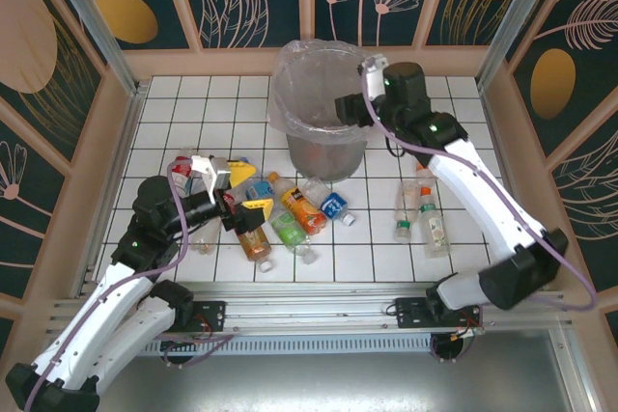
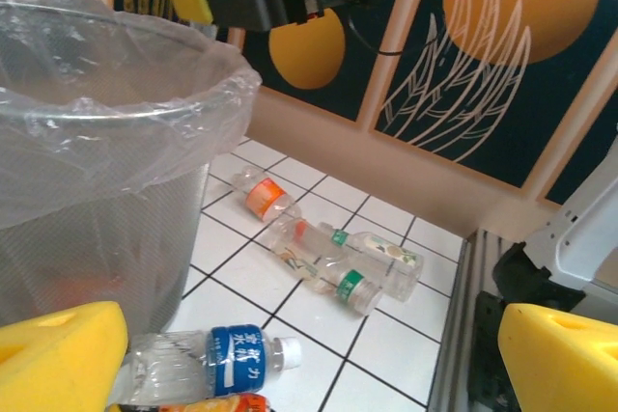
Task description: Put the plastic bottles in the bin
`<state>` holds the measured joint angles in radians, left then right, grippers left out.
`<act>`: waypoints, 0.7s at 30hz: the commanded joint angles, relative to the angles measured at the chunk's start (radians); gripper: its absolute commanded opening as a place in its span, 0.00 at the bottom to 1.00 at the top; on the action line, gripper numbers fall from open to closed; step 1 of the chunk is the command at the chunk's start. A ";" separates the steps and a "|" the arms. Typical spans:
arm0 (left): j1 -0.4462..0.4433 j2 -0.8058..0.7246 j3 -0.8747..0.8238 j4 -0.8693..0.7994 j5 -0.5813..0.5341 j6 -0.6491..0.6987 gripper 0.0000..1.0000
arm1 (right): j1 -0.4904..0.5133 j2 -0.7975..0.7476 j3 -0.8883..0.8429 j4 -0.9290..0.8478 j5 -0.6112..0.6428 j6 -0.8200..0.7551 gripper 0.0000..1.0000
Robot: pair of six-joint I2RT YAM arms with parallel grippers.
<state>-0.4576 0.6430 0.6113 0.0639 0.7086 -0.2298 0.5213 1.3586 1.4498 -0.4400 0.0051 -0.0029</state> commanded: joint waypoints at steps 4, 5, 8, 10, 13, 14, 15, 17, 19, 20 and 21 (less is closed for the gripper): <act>-0.004 0.012 0.011 0.053 0.131 -0.031 0.98 | 0.005 -0.199 -0.145 -0.034 0.188 0.237 0.75; -0.004 0.015 0.011 0.052 0.141 -0.033 0.98 | 0.005 -0.226 -0.169 -0.050 0.213 0.270 0.75; -0.005 0.029 0.013 0.055 0.161 -0.042 0.99 | 0.002 -0.306 -0.248 -0.117 0.302 0.383 0.75; -0.004 0.033 0.011 0.062 0.167 -0.051 0.98 | -0.004 -0.348 -0.296 -0.161 0.334 0.438 0.74; -0.004 0.039 0.004 0.085 0.173 -0.071 0.99 | -0.033 -0.394 -0.369 -0.211 0.329 0.497 0.72; -0.004 0.042 0.002 0.090 0.171 -0.077 0.98 | -0.042 -0.402 -0.391 -0.219 0.321 0.508 0.71; -0.004 0.043 0.000 0.099 0.170 -0.085 0.99 | -0.056 -0.409 -0.417 -0.222 0.310 0.517 0.71; -0.005 0.049 -0.005 0.115 0.167 -0.099 0.99 | -0.089 -0.412 -0.469 -0.217 0.271 0.528 0.70; -0.005 0.052 -0.012 0.135 0.166 -0.119 0.98 | -0.128 -0.409 -0.528 -0.192 0.224 0.534 0.70; -0.006 0.053 -0.016 0.144 0.159 -0.124 0.98 | -0.145 -0.406 -0.555 -0.181 0.208 0.536 0.69; -0.008 0.054 -0.020 0.151 0.154 -0.128 0.99 | -0.167 -0.399 -0.580 -0.166 0.187 0.537 0.69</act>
<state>-0.4576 0.6964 0.6086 0.1452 0.8562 -0.3214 0.3950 0.9558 0.9226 -0.6106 0.2508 0.4892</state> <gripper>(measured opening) 0.985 0.695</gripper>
